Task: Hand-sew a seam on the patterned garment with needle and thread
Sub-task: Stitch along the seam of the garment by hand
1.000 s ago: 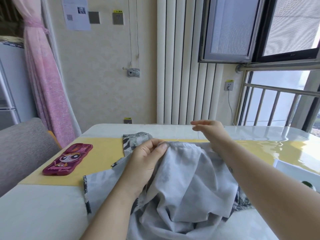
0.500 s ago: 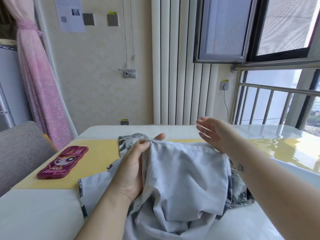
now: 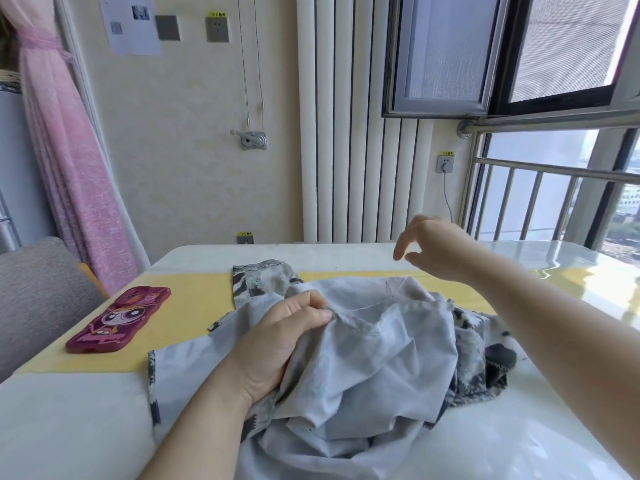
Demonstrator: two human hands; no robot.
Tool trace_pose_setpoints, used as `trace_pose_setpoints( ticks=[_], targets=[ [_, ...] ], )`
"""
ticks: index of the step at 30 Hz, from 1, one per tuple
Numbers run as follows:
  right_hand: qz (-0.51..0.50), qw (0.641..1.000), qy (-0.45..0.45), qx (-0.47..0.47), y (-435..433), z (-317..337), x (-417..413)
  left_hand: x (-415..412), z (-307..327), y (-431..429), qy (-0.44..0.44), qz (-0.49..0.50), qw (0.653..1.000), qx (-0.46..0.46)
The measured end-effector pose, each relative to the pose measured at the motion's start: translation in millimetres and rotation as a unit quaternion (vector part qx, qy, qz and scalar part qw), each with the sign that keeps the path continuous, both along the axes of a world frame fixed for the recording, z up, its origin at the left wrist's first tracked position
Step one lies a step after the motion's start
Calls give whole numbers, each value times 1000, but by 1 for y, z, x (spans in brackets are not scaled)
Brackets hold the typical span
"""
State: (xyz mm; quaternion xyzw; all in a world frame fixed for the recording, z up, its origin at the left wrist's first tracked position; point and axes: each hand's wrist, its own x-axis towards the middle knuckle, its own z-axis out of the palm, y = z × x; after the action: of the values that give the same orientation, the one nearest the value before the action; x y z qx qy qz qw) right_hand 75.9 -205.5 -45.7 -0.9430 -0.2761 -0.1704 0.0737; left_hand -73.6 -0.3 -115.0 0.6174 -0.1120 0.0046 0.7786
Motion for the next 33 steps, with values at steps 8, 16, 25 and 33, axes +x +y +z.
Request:
trace_pose_setpoints(
  ticks=[8, 16, 25, 33],
  targets=[
    [77, 990, 6, -121, 9, -8, -6, 1, 0, -1, -4, 1, 1000, -2],
    [122, 958, -62, -254, 14, -19, 7, 1, 1, 1, 2, 1, 1000, -13],
    [-31, 989, -128, -69, -3, -13, 20, 0, 2, 3, 8, 6, 1000, -15],
    [60, 938, 122, 318, 24, 10, -24, -1, 6, 1, 0, 55, 998, -23]
  ],
)
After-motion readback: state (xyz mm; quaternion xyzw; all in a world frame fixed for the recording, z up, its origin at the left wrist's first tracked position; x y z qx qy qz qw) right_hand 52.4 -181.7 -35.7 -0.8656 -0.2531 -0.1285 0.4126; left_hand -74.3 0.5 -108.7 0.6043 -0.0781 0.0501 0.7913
